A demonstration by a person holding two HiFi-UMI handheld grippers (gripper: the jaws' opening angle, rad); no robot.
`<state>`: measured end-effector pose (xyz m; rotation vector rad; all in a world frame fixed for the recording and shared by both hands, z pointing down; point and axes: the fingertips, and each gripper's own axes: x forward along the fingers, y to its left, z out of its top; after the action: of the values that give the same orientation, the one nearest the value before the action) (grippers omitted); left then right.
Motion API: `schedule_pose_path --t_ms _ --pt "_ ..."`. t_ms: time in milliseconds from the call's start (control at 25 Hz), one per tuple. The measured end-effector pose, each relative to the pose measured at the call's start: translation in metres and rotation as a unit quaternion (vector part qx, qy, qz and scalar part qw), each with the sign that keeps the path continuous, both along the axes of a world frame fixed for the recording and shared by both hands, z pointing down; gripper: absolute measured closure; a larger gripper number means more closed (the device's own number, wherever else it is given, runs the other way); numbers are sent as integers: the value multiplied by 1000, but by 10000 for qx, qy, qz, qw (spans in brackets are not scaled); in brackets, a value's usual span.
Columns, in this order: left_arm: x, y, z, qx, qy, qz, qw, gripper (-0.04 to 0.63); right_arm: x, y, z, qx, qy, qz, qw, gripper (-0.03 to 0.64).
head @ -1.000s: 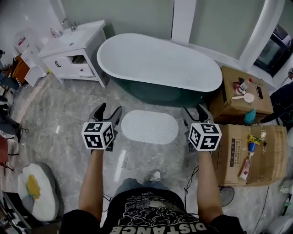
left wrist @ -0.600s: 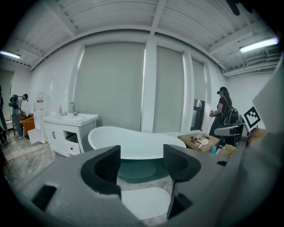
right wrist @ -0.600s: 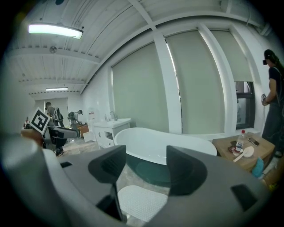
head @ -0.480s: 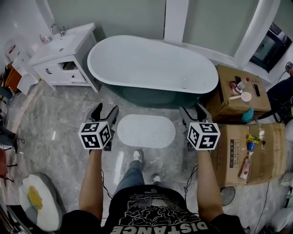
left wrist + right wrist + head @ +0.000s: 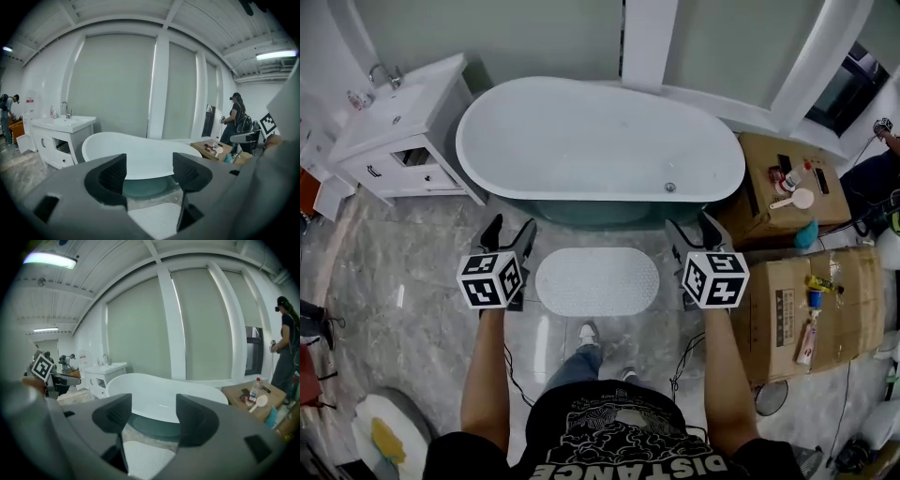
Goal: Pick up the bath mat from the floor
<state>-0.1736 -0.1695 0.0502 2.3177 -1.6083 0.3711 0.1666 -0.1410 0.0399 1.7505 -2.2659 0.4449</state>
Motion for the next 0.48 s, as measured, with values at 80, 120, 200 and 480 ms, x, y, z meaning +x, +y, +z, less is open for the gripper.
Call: schedule_pose_path --t_ms 80,120,200,480 --pt "-8 -16 8 -73 3 45 10000 285 -7 -11 8 -87 40 50 9999 322" --pt "-10 -23 13 -120 8 78 9999 285 -10 -16 12 -138 48 81 9999 321" --pt "-16 -34 26 -236 29 144 9996 284 -15 -23 22 -244 61 132 9996 316" --pt "-43 -60 69 -583 24 240 9980 278 -27 -44 62 -664 72 192 9976 314"
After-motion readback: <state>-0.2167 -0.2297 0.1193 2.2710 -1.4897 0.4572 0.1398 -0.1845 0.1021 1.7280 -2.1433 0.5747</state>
